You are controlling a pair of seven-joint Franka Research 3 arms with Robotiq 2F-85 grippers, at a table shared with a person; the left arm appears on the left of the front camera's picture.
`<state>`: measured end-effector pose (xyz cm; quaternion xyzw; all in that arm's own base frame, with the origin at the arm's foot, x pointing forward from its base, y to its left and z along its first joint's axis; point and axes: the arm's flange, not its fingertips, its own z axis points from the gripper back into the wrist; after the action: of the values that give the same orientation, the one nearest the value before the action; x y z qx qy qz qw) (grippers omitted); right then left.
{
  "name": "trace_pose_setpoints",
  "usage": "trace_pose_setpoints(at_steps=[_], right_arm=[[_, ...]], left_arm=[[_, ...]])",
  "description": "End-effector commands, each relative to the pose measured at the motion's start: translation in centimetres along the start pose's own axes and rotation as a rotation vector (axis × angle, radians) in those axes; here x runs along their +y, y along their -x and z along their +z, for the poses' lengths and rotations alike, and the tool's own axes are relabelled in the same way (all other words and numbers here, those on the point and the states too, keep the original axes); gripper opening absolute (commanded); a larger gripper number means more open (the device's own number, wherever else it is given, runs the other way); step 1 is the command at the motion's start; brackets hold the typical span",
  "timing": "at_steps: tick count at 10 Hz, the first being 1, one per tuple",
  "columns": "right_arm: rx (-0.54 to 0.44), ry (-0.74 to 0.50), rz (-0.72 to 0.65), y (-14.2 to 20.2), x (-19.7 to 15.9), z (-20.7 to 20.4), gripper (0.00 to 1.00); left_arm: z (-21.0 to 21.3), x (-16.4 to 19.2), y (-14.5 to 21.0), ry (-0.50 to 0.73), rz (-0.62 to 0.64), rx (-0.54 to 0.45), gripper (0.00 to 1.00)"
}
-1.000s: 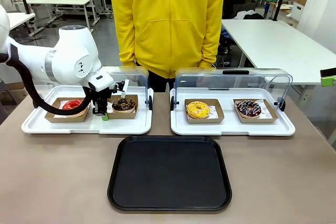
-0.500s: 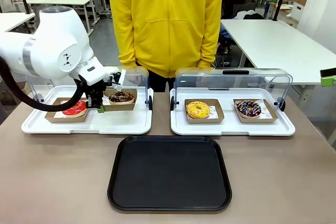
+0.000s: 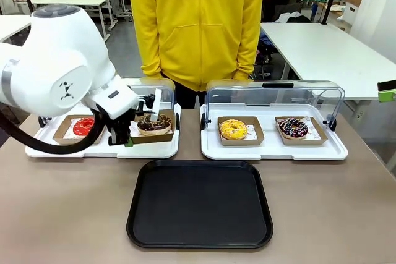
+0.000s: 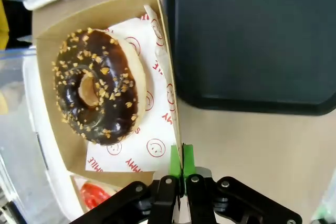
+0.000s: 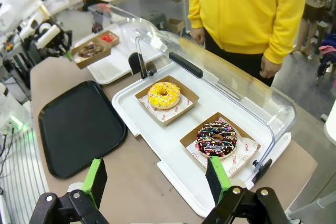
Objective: Move the second donut from the left to the tray.
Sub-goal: Pick up the Paper togo box containing the Donut indicated by the person and place it on the Handle tray.
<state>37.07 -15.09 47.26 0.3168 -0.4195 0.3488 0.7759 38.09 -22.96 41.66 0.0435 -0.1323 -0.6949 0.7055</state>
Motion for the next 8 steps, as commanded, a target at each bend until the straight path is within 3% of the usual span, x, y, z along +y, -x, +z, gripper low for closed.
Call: trace_pose_setpoints(at_steps=[1, 8], right_arm=[[-0.035, -0.001, 0.028, -0.3, -0.3, -0.1, 1.0], [-0.035, -0.001, 0.028, -0.3, -0.3, -0.1, 1.0]], left_arm=[[0.4, -2.8, -1.3, -0.026, 0.031, 0.018, 0.02], [-3.6, -9.7, -8.8, 0.028, 0.002, -0.017, 0.02]])
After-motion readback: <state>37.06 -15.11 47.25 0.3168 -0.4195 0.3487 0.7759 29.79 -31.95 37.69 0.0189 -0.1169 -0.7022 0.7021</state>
